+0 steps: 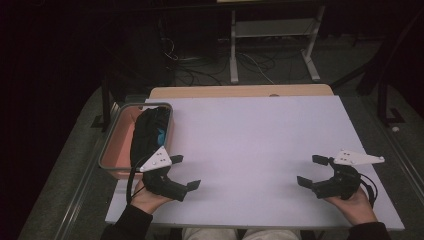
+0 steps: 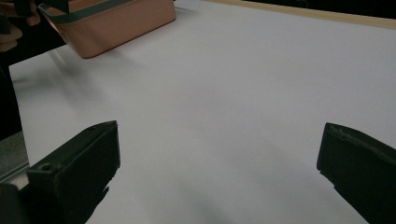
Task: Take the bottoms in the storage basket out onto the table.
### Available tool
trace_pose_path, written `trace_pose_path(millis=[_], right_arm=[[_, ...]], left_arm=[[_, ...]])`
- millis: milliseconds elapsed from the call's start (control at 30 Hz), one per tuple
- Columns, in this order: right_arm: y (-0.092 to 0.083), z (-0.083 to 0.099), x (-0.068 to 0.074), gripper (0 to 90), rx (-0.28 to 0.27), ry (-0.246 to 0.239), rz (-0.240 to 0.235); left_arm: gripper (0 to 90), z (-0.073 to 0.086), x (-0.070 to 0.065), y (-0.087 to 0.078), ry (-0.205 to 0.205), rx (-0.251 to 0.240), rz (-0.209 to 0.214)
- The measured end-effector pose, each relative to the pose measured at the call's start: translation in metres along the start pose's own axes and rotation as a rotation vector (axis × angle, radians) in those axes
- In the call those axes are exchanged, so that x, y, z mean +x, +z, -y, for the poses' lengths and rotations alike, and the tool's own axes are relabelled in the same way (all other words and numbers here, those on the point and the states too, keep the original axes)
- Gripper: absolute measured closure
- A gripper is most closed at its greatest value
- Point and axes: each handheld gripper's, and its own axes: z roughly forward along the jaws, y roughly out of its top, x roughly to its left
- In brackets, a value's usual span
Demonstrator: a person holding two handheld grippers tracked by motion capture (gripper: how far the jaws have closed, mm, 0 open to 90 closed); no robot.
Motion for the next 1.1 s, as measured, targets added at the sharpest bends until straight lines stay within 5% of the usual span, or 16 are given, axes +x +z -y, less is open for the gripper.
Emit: trace_pose_path(millis=[1100], right_arm=[[0.002,0.0,0.0,0.0,0.012,0.0,-0.009]], left_arm=[[0.0,-0.036,0.032,-0.028,-0.001,0.019,-0.06]])
